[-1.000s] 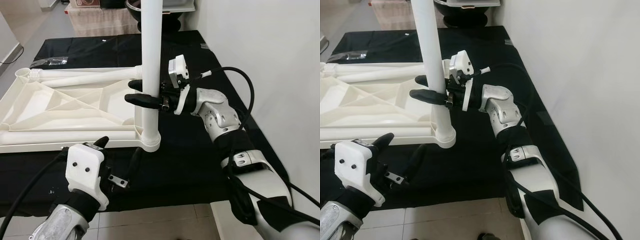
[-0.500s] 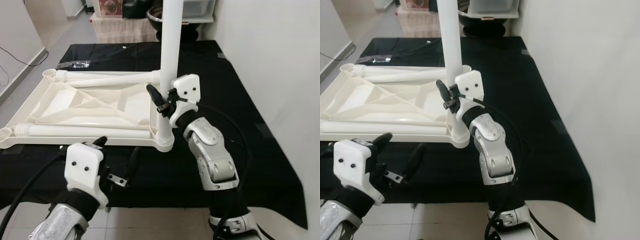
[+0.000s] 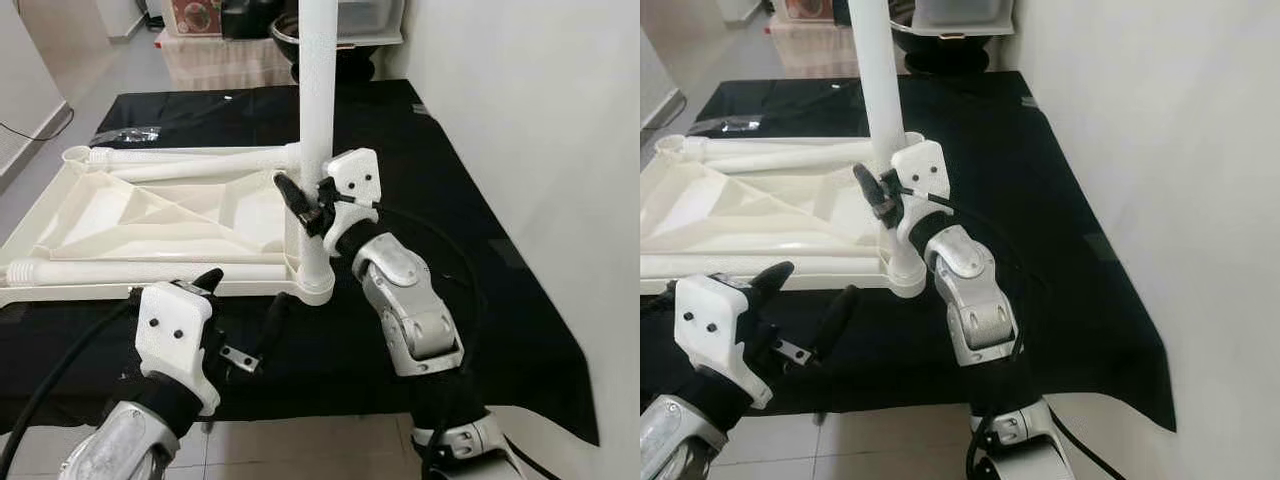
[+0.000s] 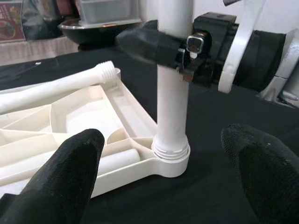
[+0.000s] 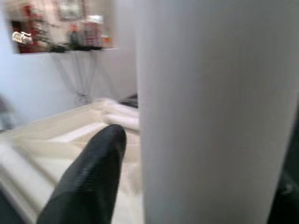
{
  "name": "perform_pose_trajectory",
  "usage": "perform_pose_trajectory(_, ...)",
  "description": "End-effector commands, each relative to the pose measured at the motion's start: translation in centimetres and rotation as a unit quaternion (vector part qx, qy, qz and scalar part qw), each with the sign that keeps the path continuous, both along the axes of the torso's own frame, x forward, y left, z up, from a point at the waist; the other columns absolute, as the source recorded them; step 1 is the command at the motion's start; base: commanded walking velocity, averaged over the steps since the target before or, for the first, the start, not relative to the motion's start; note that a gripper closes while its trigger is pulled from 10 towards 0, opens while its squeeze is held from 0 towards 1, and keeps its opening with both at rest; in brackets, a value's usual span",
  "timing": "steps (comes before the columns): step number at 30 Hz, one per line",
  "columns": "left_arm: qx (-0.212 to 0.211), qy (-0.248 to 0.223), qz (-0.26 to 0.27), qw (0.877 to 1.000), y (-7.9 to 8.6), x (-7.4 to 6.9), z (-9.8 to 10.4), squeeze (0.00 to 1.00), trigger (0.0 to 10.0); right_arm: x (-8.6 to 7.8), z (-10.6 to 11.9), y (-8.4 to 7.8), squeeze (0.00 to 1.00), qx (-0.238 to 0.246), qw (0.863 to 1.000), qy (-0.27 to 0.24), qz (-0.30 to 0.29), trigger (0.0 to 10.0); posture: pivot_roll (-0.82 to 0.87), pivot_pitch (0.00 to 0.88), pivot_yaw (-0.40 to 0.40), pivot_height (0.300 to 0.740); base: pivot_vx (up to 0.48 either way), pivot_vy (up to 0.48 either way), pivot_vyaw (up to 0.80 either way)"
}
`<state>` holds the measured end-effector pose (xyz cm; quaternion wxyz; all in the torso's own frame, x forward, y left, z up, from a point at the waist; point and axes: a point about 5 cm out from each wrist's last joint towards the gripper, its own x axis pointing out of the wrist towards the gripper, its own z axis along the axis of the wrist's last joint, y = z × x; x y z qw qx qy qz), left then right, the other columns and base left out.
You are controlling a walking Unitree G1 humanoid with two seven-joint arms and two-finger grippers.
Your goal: Building children table
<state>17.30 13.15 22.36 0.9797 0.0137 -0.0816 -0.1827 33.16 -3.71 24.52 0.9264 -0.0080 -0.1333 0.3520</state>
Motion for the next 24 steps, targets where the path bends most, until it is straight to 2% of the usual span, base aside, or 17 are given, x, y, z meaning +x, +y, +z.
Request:
perform_pose_trajectory(1, 0.003, 0.004, 0.002, 1.000, 0.0, -0.2, -0.1, 0.00, 10.0, 0.4, 1.1, 0.5, 1.00, 0.005, 0.998, -0.013, 0.067, 10.0, 0.20, 0.164, -0.028, 0.740, 0.000, 0.000, 0.00)
perform_pose_trajectory(4, 0.002, 0.005, 0.003, 1.000, -0.1, -0.3, -0.1, 0.00, 10.0, 1.2, 1.7, 0.0, 1.00, -0.004, 0.994, -0.017, 0.110, 10.0, 0.20, 0.172, -0.034, 0.740, 0.000, 0.000, 0.00)
perform_pose_trajectory(5, 0.001, 0.005, 0.004, 1.000, -0.1, -0.4, -0.1, 0.00, 10.0, 1.5, 1.9, -0.2, 0.31, -0.016, 0.990, -0.019, 0.137, 10.0, 0.20, 0.174, -0.036, 0.740, 0.000, 0.000, 0.00)
perform_pose_trajectory(6, 0.001, 0.005, 0.004, 1.000, -0.1, -0.4, -0.1, 0.00, 10.0, 1.5, 1.9, -0.2, 0.31, -0.016, 0.990, -0.019, 0.137, 10.0, 0.20, 0.174, -0.036, 0.740, 0.000, 0.000, 0.00)
perform_pose_trajectory(7, 0.000, 0.006, 0.005, 1.000, -0.1, -0.5, -0.1, 0.00, 10.0, 1.6, 1.9, -0.3, 0.00, -0.035, 0.985, -0.024, 0.169, 10.0, 0.21, 0.179, -0.039, 0.740, 0.000, 0.000, 0.00)
perform_pose_trajectory(9, -0.001, 0.006, 0.006, 1.000, -0.1, -0.5, -0.1, 0.00, 10.0, 1.8, 1.8, -0.6, 0.00, -0.067, 0.976, -0.027, 0.207, 10.0, 0.22, 0.184, -0.042, 0.740, 0.000, 0.000, 0.00)
perform_pose_trajectory(11, -0.001, 0.005, 0.005, 1.000, -0.2, -0.6, -0.1, 0.00, 10.0, 1.8, 1.7, -0.7, 0.00, -0.078, 0.972, -0.026, 0.218, 10.0, 0.22, 0.185, -0.042, 0.740, 0.000, 0.000, 0.00)
perform_pose_trajectory(15, -0.002, 0.007, 0.007, 1.000, -0.1, -0.7, -0.2, 0.00, 10.0, 2.0, 0.9, -1.4, 0.00, -0.126, 0.944, -0.019, 0.304, 10.0, 0.23, 0.191, -0.045, 0.740, 0.000, 0.000, 0.00)
perform_pose_trajectory(22, -0.002, 0.008, 0.008, 1.000, -0.1, -0.7, -0.3, 0.00, 10.0, 2.6, 0.8, -2.2, 0.00, -0.138, 0.930, -0.006, 0.341, 10.0, 0.23, 0.193, -0.043, 0.740, 0.000, 0.000, 0.00)
perform_pose_trajectory(23, -0.002, 0.009, 0.008, 1.000, -0.1, -0.7, -0.3, 0.00, 10.0, 2.6, 0.8, -2.3, 0.00, -0.143, 0.924, -0.003, 0.355, 7.6, 0.23, 0.193, -0.043, 0.740, 0.000, 0.000, 0.00)
perform_pose_trajectory(24, -0.002, 0.009, 0.007, 1.000, -0.2, -0.8, -0.4, 0.00, 10.0, 2.5, 0.7, -2.5, 0.00, -0.144, 0.919, 0.000, 0.366, 2.5, 0.22, 0.193, -0.047, 0.740, 0.000, 0.000, 0.00)
